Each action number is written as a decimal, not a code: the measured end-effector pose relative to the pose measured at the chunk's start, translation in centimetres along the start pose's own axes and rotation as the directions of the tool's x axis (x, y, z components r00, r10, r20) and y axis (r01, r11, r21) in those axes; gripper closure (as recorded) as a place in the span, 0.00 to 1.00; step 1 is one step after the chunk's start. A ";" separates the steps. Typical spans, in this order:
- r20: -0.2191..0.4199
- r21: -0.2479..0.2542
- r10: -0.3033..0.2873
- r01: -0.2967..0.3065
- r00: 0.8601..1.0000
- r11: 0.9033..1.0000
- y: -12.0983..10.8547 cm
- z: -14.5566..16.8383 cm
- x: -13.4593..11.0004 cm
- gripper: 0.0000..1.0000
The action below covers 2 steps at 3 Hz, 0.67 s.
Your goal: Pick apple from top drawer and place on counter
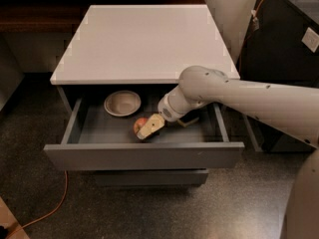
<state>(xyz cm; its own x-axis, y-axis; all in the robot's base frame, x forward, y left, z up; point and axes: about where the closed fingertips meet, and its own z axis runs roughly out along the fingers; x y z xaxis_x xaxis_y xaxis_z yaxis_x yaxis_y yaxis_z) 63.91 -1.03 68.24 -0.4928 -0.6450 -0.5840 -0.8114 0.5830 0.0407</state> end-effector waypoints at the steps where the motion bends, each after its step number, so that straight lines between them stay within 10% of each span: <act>1: -0.016 0.020 0.025 -0.025 1.000 0.999 -0.6 2.0 0.0 0.00; 2: -0.027 0.025 0.058 -0.058 0.998 0.998 -1.5 4.4 0.0 0.00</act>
Offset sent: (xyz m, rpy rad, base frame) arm 0.0405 0.0152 -0.0498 -0.0154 0.0405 -0.0931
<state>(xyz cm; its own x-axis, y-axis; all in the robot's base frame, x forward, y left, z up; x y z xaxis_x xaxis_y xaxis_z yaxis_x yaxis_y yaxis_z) 66.50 0.29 64.63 -0.5474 -0.6229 -0.5589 -0.7735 0.6315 0.0538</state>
